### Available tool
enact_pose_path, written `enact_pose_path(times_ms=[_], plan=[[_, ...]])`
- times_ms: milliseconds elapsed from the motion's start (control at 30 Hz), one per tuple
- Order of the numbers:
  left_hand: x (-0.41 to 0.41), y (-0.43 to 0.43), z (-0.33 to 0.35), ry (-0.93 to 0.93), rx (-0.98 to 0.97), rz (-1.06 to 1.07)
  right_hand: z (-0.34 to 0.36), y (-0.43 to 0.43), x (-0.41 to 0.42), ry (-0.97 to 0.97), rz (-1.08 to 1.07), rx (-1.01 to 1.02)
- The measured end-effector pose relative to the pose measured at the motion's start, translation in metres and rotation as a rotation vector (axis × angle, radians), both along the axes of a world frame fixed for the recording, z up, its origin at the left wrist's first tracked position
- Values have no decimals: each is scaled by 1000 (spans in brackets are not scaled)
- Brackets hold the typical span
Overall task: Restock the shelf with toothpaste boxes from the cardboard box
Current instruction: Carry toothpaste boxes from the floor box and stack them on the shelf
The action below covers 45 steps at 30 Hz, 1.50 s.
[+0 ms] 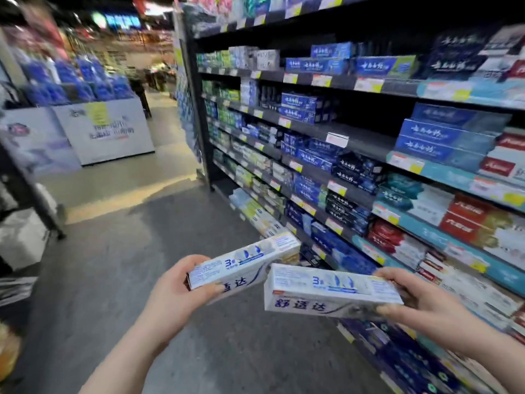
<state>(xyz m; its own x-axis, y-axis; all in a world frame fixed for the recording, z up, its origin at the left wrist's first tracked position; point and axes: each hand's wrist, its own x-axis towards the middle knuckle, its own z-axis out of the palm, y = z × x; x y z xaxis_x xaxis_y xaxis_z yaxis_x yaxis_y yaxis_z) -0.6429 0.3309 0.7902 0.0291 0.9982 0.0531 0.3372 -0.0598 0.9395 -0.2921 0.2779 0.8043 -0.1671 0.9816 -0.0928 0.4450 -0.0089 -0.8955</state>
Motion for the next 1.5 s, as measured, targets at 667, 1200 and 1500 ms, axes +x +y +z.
enact_pose_path(times_ms=[667,1200,1500], plan=[[-125,374,19,-53,-9,256,37,485,-113,23,232,97],[-174,745,52,-89,-36,-232,75,763,-161,62,-155,306],[-81,929,86,-164,-44,-537,134,888,-139,-73,-481,489]])
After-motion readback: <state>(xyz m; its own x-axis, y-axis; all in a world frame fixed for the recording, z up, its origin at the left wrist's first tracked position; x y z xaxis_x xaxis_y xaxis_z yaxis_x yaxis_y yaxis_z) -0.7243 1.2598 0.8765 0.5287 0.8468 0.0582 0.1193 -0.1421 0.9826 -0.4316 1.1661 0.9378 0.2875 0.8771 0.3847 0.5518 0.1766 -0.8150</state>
